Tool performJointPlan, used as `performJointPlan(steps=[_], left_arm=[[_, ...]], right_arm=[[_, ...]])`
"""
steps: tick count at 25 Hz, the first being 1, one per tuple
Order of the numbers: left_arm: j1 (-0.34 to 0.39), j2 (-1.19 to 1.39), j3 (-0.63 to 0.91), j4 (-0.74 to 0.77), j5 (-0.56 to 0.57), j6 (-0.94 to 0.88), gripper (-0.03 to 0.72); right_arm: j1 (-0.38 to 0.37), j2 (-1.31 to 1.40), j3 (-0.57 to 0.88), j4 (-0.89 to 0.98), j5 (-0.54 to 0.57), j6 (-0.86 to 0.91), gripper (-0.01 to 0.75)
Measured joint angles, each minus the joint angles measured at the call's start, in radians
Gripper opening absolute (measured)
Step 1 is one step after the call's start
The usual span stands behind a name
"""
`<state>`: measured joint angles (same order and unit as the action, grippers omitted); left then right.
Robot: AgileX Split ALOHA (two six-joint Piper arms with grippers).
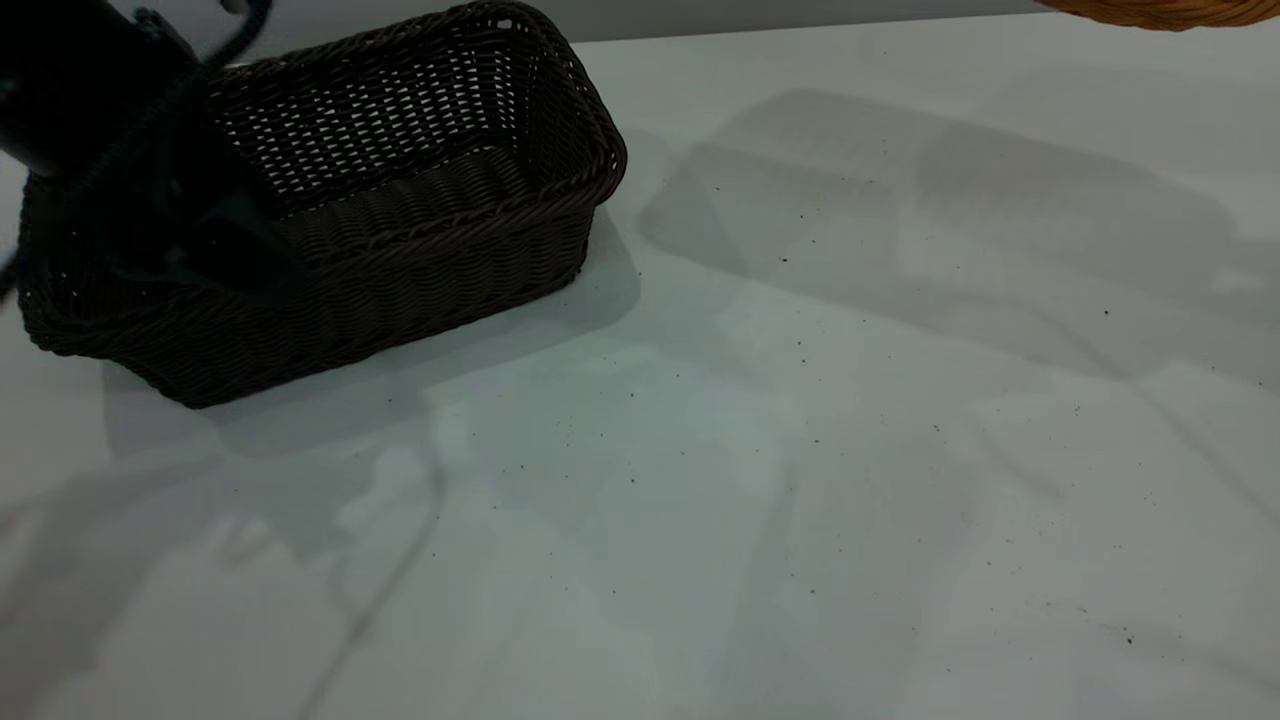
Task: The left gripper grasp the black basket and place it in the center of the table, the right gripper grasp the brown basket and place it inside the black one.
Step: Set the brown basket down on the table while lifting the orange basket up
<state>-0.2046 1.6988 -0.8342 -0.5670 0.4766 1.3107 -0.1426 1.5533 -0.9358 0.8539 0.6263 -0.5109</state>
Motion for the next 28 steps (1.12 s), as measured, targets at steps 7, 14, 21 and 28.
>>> performJointPlan(steps=[7, 14, 21, 28], left_arm=[[-0.019, 0.073, -0.001, 0.000, -0.068, 0.057, 0.480], [-0.020, 0.122, -0.002, -0.003, -0.110, 0.060, 0.460], [-0.031, 0.125, -0.002, -0.003, -0.174, 0.124, 0.231], [-0.085, 0.125, -0.002, -0.002, -0.193, 0.248, 0.130]], right_arm=[[0.000, 0.000, 0.000, 0.007, -0.001, -0.007, 0.100], [0.000, 0.000, 0.000, 0.011, -0.002, -0.009, 0.100], [0.000, 0.000, 0.000, 0.028, -0.003, -0.032, 0.100], [0.000, 0.000, 0.000, 0.029, -0.004, -0.033, 0.100]])
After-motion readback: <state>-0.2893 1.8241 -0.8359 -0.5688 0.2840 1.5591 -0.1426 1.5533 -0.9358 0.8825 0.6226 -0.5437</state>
